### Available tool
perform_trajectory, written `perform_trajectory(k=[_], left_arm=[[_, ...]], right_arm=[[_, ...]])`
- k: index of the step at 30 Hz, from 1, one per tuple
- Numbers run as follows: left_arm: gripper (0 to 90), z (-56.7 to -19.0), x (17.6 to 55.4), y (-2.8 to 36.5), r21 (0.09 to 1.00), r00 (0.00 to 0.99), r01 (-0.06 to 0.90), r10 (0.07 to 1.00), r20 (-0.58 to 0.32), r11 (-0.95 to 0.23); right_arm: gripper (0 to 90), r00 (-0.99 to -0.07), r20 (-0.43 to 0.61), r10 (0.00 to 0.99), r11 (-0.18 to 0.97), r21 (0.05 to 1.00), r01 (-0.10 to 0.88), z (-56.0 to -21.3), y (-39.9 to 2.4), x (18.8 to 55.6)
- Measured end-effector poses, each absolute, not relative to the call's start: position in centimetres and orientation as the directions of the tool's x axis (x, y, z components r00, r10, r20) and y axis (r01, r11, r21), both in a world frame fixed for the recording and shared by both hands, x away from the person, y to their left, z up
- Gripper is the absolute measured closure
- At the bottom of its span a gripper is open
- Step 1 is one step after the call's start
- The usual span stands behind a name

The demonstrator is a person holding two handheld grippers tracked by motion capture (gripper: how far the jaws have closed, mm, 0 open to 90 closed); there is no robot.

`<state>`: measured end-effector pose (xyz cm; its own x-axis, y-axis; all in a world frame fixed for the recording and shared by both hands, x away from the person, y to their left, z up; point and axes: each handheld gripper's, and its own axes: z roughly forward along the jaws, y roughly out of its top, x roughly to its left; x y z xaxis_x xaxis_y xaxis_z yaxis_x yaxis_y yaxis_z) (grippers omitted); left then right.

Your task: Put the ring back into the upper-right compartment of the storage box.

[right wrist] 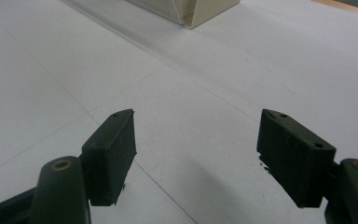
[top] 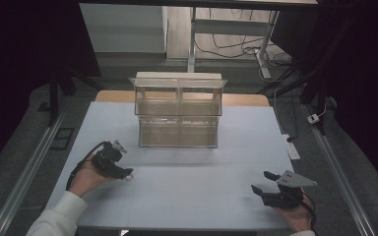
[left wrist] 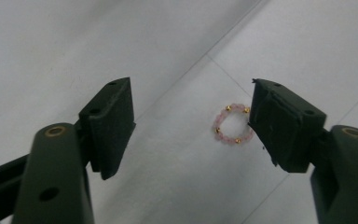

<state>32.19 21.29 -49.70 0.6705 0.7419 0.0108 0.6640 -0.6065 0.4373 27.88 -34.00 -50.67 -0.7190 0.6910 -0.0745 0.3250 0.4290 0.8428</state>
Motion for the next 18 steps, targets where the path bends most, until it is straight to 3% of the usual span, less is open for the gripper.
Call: perform_trajectory(k=[18], left_arm=[[40.2, -50.8, 32.1, 20.9, 0.406, 0.699, 0.650, 0.715, 0.013, -0.642]], right_arm=[[27.8, -0.719, -0.080, 0.691, 0.434, 0.841, 0.323, -50.7, -34.0, 27.8]])
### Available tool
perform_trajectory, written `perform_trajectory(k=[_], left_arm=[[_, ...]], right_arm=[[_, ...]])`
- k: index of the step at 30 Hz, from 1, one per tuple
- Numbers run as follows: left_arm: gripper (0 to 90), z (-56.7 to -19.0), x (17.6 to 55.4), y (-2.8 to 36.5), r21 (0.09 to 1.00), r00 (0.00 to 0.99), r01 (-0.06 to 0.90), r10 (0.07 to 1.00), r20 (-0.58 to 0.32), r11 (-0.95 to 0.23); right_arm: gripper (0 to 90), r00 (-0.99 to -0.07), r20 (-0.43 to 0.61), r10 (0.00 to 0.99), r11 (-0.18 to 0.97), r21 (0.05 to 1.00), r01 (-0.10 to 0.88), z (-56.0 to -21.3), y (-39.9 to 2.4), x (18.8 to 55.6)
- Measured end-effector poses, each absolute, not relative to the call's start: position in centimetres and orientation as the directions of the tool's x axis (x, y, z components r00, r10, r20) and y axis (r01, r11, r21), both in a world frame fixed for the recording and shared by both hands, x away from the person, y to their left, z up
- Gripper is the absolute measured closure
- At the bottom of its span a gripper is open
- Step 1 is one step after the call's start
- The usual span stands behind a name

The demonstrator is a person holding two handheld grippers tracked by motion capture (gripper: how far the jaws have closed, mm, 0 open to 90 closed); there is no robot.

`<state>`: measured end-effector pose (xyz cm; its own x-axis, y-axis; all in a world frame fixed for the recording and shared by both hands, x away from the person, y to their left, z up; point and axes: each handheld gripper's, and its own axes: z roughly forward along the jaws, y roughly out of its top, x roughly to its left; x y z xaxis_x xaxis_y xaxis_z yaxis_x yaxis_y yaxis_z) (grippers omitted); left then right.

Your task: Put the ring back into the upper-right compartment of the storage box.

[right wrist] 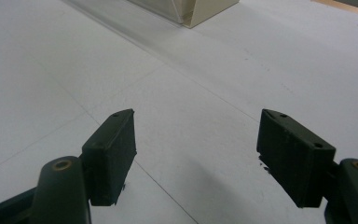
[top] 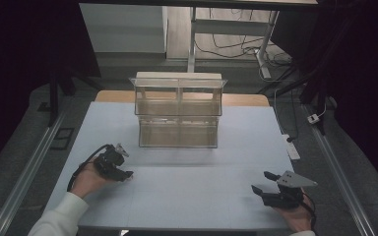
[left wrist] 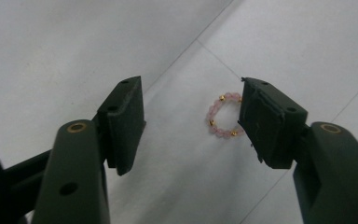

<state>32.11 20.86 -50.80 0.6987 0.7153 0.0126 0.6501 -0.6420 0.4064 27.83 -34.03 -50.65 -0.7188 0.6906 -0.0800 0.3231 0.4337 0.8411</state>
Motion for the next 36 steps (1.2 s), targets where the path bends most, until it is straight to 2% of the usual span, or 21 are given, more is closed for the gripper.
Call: perform_trajectory(k=[17, 32, 36], left_arm=[[58.8, -51.4, 32.1, 20.4, 0.380, 0.732, 0.629, 0.682, 0.006, -0.678], [84.4, -51.6, 31.9, 19.9, 0.369, 0.775, 0.592, 0.632, -0.013, -0.717], [85.7, -51.6, 31.7, 19.9, 0.377, 0.777, 0.585, 0.630, -0.004, -0.718]], right_arm=[[27.9, -0.717, -0.082, 0.692, 0.434, 0.841, 0.323, -50.6, -34.1, 27.8], [28.1, -0.715, -0.086, 0.693, 0.436, 0.841, 0.322, -50.6, -34.0, 27.7], [28.1, -0.714, -0.087, 0.694, 0.437, 0.840, 0.323, -50.6, -34.0, 27.7]])
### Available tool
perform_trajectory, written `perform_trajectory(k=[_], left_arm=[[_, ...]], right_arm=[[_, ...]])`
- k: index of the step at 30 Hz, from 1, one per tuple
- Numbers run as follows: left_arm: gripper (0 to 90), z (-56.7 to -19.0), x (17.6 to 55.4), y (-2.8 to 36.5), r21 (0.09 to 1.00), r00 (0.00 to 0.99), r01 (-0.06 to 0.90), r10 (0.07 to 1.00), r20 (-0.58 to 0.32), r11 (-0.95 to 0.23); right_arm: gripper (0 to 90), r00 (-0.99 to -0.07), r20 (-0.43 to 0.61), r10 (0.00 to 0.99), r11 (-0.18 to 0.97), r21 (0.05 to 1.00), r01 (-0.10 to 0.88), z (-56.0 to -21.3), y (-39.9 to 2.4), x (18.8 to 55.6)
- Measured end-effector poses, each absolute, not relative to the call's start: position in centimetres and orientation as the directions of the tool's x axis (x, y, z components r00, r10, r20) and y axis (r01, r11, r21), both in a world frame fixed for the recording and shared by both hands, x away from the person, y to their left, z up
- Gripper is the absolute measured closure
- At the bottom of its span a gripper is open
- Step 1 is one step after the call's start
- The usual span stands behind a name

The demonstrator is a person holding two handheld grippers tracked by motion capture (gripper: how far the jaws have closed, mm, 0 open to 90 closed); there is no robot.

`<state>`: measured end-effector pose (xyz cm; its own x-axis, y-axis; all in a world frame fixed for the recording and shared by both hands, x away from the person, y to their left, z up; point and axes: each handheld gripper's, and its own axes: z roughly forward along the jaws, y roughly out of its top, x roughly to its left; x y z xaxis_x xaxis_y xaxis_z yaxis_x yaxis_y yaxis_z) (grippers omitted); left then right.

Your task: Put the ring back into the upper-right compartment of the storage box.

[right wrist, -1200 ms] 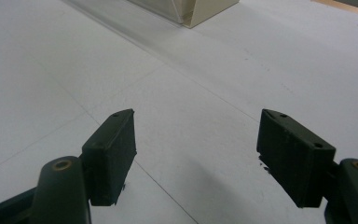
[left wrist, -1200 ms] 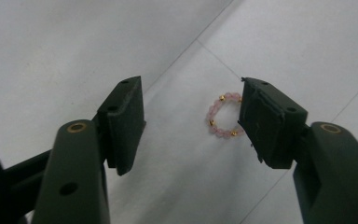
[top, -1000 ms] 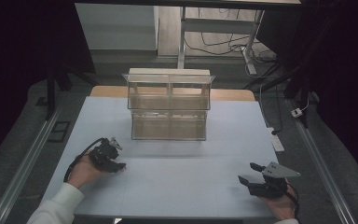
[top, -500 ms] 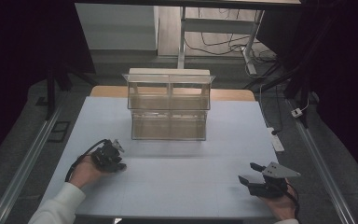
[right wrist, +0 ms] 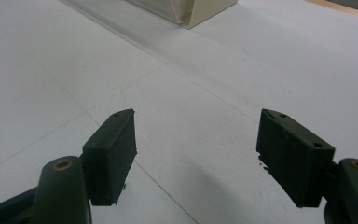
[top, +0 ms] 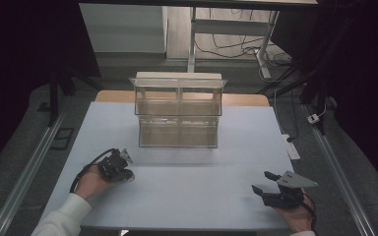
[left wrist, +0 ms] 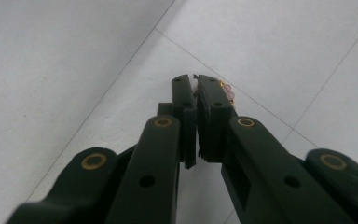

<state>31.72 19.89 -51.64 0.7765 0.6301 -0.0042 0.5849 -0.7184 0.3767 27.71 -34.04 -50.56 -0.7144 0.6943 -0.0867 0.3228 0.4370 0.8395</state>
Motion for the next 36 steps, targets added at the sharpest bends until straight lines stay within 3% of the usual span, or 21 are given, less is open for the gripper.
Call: perform_trajectory(k=[36], left_arm=[[85.8, -48.3, 29.5, 22.6, 0.608, 0.745, 0.561, 0.663, -0.074, -0.562]], right_arm=[[28.4, -0.711, -0.085, 0.698, 0.432, 0.841, 0.325, -50.7, -34.1, 27.7]])
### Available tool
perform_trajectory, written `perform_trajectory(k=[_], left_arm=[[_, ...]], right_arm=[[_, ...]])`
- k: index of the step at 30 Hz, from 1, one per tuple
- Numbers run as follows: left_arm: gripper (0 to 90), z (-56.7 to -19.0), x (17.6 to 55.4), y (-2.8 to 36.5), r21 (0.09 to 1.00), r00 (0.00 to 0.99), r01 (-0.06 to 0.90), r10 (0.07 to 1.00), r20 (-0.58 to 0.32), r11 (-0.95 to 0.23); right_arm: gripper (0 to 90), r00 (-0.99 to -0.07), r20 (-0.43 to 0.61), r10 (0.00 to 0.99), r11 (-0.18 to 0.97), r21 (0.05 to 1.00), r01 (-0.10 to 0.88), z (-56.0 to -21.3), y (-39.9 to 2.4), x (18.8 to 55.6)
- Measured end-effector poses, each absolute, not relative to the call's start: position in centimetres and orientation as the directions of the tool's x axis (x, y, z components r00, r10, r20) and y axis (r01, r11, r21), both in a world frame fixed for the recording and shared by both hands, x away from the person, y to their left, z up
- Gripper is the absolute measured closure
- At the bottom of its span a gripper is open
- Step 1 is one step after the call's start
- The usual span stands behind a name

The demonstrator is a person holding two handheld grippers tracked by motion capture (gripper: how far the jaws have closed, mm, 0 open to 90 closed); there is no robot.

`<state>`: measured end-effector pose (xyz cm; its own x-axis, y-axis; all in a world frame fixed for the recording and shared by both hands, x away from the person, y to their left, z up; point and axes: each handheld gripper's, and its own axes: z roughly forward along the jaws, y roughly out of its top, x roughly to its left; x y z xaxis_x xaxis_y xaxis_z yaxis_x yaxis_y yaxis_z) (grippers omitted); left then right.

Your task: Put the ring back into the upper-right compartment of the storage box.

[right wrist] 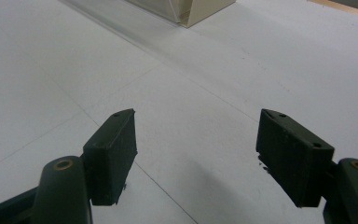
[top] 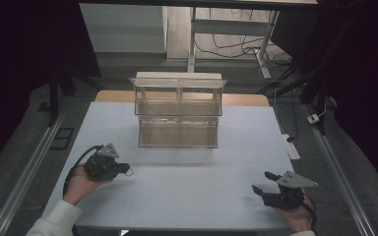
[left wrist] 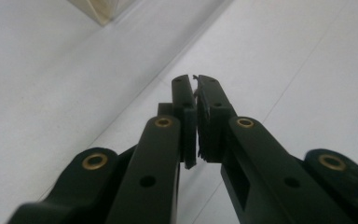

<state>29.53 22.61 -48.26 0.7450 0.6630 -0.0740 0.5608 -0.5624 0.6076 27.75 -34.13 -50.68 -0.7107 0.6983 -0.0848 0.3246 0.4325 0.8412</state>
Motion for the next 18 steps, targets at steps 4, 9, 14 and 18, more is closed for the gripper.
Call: perform_trajectory(k=[4, 9, 14, 18], left_arm=[[85.8, -47.9, 29.1, 22.8, 0.629, 0.741, 0.552, 0.668, -0.069, -0.547], [85.8, -47.5, 28.8, 23.1, 0.664, 0.733, 0.545, 0.676, -0.079, -0.512], [85.8, -47.2, 28.7, 23.4, 0.694, 0.723, 0.541, 0.684, -0.095, -0.475], [85.8, -46.9, 28.6, 23.8, 0.712, 0.716, 0.534, 0.692, -0.094, -0.456]], right_arm=[[28.4, -0.710, -0.088, 0.698, 0.435, 0.840, 0.323, -50.7, -34.0, 27.7], [28.4, -0.709, -0.088, 0.700, 0.433, 0.841, 0.324, -50.7, -34.1, 27.7], [28.4, -0.709, -0.085, 0.700, 0.430, 0.843, 0.323, -50.7, -34.1, 27.7], [28.4, -0.710, -0.086, 0.699, 0.433, 0.842, 0.324, -50.7, -34.1, 27.7]])
